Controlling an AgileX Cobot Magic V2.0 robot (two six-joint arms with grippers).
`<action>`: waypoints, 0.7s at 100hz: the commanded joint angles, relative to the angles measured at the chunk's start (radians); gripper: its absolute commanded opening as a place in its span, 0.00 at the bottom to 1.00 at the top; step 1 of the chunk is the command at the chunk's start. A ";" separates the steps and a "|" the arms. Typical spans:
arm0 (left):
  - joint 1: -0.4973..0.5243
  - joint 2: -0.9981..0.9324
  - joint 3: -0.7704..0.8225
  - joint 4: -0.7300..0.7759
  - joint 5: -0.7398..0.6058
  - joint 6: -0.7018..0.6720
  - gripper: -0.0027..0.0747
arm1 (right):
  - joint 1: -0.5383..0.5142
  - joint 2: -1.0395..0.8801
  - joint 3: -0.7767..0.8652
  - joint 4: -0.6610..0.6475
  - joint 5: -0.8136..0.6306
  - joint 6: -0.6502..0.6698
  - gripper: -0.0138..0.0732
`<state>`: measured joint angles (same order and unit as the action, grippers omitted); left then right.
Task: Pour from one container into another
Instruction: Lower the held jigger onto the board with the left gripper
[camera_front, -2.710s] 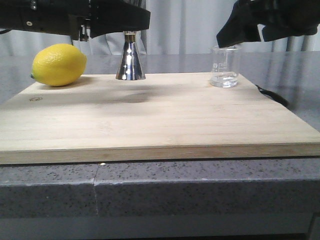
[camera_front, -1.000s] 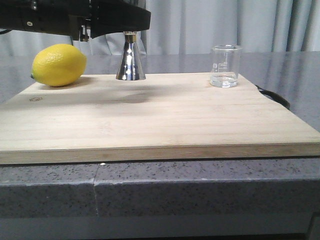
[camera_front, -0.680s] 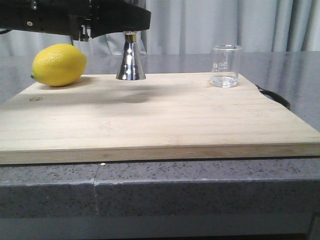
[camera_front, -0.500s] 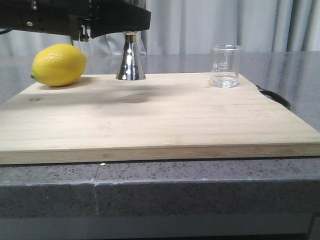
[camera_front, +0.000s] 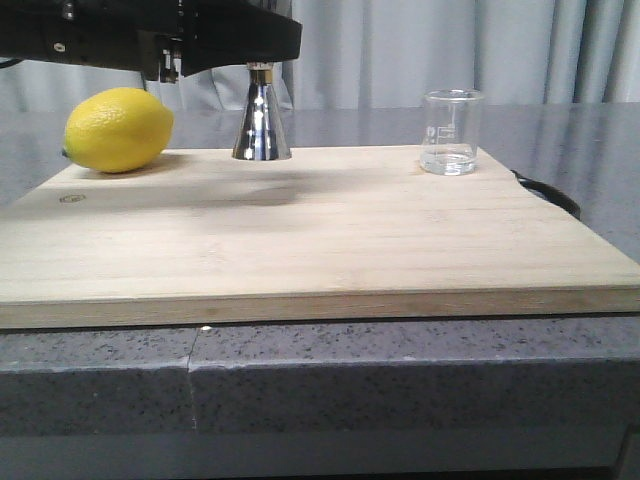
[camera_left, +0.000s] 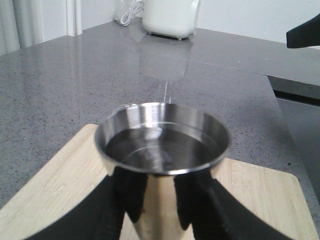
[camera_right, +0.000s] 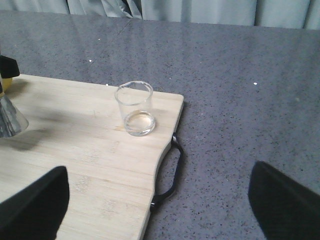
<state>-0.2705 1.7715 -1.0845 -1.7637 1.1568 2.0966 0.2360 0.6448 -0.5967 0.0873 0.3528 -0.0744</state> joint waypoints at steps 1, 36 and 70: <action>-0.007 -0.041 -0.029 -0.061 0.100 0.038 0.30 | 0.001 -0.007 -0.028 -0.019 -0.066 0.001 0.92; -0.007 -0.040 0.030 -0.084 0.100 0.147 0.30 | 0.001 -0.007 -0.028 -0.019 -0.081 0.001 0.92; -0.007 -0.038 0.075 -0.100 0.100 0.244 0.30 | 0.001 -0.007 -0.028 -0.019 -0.085 0.001 0.92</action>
<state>-0.2705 1.7715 -0.9906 -1.7617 1.1550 2.3259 0.2360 0.6448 -0.5967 0.0810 0.3490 -0.0744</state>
